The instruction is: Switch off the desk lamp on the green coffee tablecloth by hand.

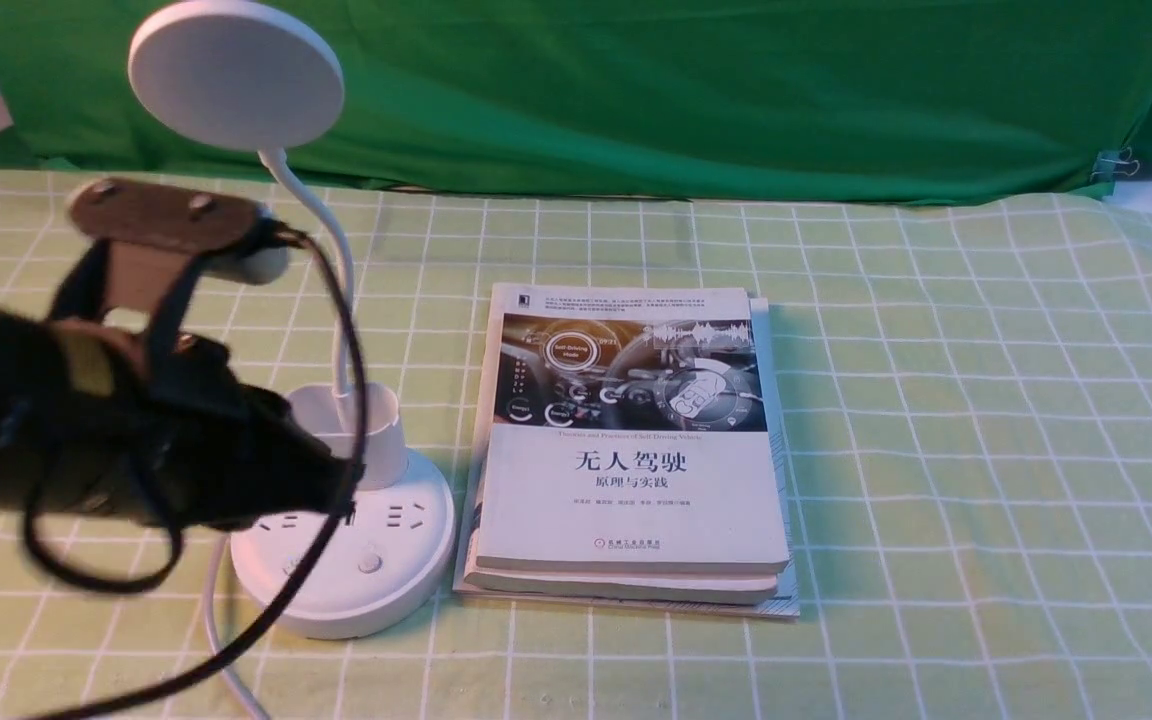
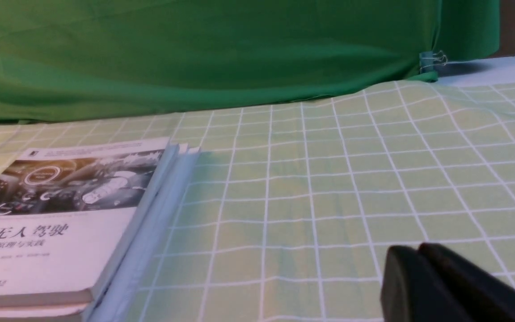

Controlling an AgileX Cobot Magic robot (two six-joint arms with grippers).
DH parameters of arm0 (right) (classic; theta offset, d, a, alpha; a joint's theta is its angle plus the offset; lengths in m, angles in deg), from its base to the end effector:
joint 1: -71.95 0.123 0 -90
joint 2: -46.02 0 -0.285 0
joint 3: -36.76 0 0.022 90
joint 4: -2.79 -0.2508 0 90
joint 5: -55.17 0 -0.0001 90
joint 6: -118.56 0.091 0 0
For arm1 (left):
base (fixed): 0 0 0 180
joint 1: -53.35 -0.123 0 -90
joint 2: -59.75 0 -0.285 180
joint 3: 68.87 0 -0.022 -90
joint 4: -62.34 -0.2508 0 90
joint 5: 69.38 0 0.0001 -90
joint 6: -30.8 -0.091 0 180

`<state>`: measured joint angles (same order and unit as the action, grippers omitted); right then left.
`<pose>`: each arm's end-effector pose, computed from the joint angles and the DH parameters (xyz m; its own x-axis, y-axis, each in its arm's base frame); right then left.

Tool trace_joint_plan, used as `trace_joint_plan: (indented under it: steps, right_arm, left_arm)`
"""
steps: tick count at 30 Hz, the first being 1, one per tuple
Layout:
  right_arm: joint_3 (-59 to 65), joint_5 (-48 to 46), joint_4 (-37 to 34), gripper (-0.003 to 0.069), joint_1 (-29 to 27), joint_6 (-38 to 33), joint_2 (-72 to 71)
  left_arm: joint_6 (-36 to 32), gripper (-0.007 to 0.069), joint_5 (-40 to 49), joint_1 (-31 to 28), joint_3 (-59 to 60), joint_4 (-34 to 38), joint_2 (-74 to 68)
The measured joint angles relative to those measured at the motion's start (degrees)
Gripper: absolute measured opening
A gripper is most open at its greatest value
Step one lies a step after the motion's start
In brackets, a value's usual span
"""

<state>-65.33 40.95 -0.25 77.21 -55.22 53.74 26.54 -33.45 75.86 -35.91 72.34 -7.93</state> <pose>0.0553 0.0063 0.1867 -0.1845 0.1430 -0.9724 -0.0760 0.9843 0.1592 0.1858 -0.0870 0.2966 -0.6948 0.2153 -0.6862 0.4001 0.9086 -0.1200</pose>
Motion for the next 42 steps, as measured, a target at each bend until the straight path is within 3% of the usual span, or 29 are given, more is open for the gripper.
trace_joint_plan:
  steps: [9,18,32,38,42]
  right_arm:
    - [0.00,0.00,0.00,0.0029,0.00,-0.01,0.00]
    - [0.00,0.00,0.00,0.0029,0.00,-0.05,0.00]
    - [0.00,-0.05,0.00,0.0029,0.00,-0.07,0.00]
    - [0.00,-0.13,0.00,0.0029,0.00,-0.02,0.00]
    - [0.00,-0.07,0.00,0.0029,0.00,-0.02,0.00]
  left_arm:
    - [0.00,0.0001,-25.56,0.00,23.92,1.28,24.62]
    - [0.00,0.0010,-43.96,0.00,35.02,-1.35,29.84]
    - [-2.13,0.0014,-45.82,-0.49,37.01,-1.58,30.79]
    - [-2.13,0.0006,-45.46,-7.40,40.80,-1.70,38.72]
    - [-2.13,0.0006,-41.40,-14.99,43.81,-1.95,48.35]
